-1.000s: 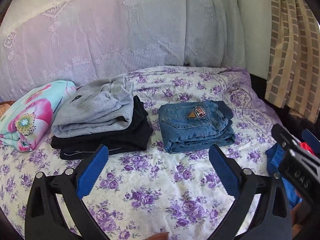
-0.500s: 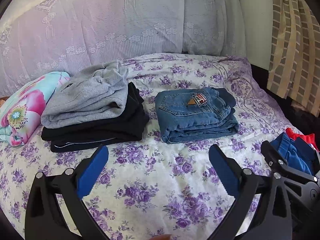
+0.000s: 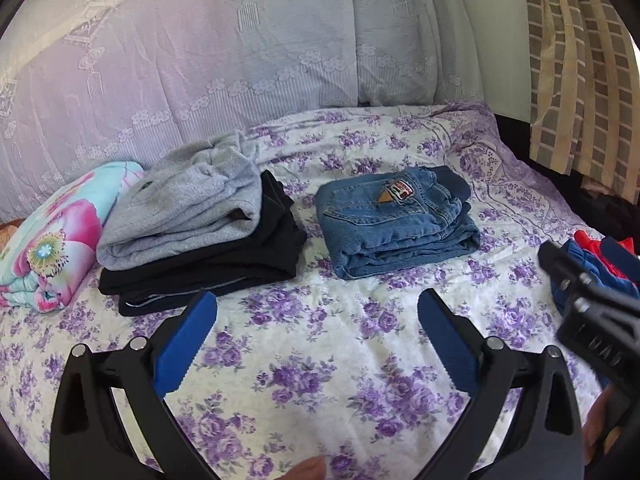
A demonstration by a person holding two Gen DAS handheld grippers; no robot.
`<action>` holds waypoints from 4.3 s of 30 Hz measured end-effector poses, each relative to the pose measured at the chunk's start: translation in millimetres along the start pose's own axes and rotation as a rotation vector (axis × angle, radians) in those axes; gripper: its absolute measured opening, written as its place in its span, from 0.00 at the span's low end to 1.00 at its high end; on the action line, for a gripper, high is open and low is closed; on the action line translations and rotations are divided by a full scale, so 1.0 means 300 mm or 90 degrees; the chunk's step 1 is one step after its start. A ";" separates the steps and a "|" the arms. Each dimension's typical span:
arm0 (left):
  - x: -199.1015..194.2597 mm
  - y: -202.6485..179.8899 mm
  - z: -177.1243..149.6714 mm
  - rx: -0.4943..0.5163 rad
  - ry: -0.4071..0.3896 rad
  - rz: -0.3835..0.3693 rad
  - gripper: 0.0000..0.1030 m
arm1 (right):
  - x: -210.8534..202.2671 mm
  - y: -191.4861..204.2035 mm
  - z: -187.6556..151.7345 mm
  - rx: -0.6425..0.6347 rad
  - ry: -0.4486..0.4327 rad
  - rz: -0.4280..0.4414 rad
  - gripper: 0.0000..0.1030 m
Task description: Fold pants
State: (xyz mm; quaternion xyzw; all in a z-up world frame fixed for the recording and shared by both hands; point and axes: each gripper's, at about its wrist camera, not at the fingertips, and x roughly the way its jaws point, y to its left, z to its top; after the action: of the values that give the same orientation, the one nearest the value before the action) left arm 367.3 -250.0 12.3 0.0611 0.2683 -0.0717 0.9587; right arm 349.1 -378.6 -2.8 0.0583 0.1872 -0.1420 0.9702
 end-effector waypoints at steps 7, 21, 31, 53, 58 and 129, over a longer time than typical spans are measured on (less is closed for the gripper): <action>0.073 0.126 -0.068 -0.086 0.097 0.001 0.95 | 0.079 -0.016 -0.027 0.043 0.074 0.049 0.96; 0.130 0.183 -0.113 -0.119 0.122 0.010 0.95 | 0.135 0.204 -0.021 0.032 0.106 0.102 0.96; -0.046 0.077 -0.032 -0.041 0.047 -0.019 0.96 | -0.014 0.118 -0.028 0.056 0.040 0.061 0.96; 0.005 -0.005 0.071 -0.037 -0.004 0.001 0.95 | 0.000 0.025 0.009 -0.001 -0.041 -0.008 0.96; -0.041 -0.004 0.081 -0.049 -0.020 -0.010 0.95 | -0.039 0.010 0.024 0.012 -0.065 -0.005 0.96; 0.056 0.002 0.048 -0.070 0.048 -0.008 0.95 | -0.031 0.033 -0.003 0.016 -0.034 -0.012 0.96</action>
State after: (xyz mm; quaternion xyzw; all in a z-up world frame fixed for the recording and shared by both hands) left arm 388.9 -253.4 15.7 0.0096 0.3079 -0.0607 0.9494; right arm 343.4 -366.6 0.4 0.0652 0.1597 -0.1550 0.9727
